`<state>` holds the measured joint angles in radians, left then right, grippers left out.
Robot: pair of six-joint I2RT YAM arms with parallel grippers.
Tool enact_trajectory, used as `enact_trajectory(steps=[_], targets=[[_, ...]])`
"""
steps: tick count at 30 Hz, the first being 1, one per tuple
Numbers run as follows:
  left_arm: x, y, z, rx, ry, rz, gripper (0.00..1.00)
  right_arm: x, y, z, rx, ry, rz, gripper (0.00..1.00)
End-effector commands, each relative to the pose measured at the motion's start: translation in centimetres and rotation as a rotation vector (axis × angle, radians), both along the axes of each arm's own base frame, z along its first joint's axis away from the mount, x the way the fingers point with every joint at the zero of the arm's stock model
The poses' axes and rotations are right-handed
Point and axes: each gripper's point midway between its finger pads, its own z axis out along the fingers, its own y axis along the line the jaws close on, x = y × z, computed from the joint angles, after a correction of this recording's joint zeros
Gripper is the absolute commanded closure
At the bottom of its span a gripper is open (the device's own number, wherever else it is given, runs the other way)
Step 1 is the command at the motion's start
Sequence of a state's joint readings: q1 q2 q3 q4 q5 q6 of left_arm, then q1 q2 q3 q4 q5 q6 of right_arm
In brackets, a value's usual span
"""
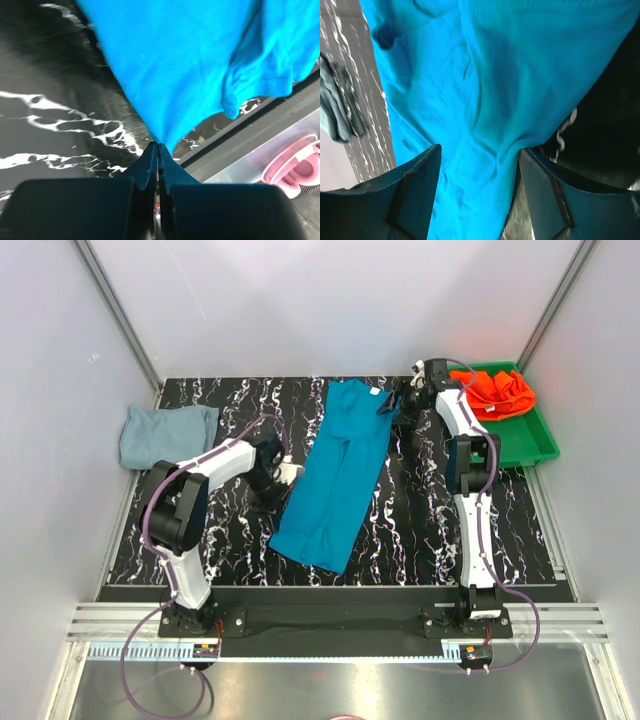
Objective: Fold and stack the t-shirts
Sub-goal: Fold the tshirt
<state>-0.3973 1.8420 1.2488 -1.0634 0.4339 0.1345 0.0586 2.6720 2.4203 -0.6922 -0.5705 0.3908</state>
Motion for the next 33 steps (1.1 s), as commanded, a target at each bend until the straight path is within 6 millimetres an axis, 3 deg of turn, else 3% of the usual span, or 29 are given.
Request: enact_trajectory(steps=[1,11,15,21,25,27,28,29,31,33], targets=[[-0.4,-2.3,0.9,-0.073,0.009,-0.041,1.0,1.3,0.0,-2.0,0.002,0.003,-0.028,0.28],[-2.7,-7.5,0.4,-0.101,0.045,-0.199,1.0,2.4,1.7,-2.3,0.036,-0.031,-0.012,0.28],[-4.6,-9.3,0.3,-0.108,0.053,-0.27,1.0,2.6,2.0,-2.1,0.03,-0.047,-0.006,0.28],[-5.8,-10.5,0.6,-0.107,0.047,-0.326,1.0,3.0,1.8,-0.9,0.009,-0.092,0.013,0.27],[-5.5,-10.0,0.7,-0.088,0.022,-0.336,0.99,2.8,0.3,0.8,-0.064,-0.119,0.011,0.25],[-5.1,-9.4,0.9,-0.059,-0.008,-0.349,0.46,1.8,-1.6,0.5,-0.12,-0.078,-0.016,0.22],[-4.9,-9.1,1.3,-0.049,-0.035,-0.352,0.29,1.7,-3.2,3.2,-0.19,-0.126,-0.029,0.21],[-4.9,-8.8,1.6,-0.048,-0.047,-0.367,0.11,0.6,-4.4,2.5,-0.236,-0.097,-0.03,0.21],[-5.0,-8.2,2.5,-0.056,-0.074,-0.39,0.01,0.1,-7.5,4.2,-0.347,-0.145,-0.041,0.14],[-4.5,-7.6,2.6,-0.03,-0.122,-0.396,0.01,-1.2,-9.2,7.2,-0.425,-0.214,-0.048,0.0]])
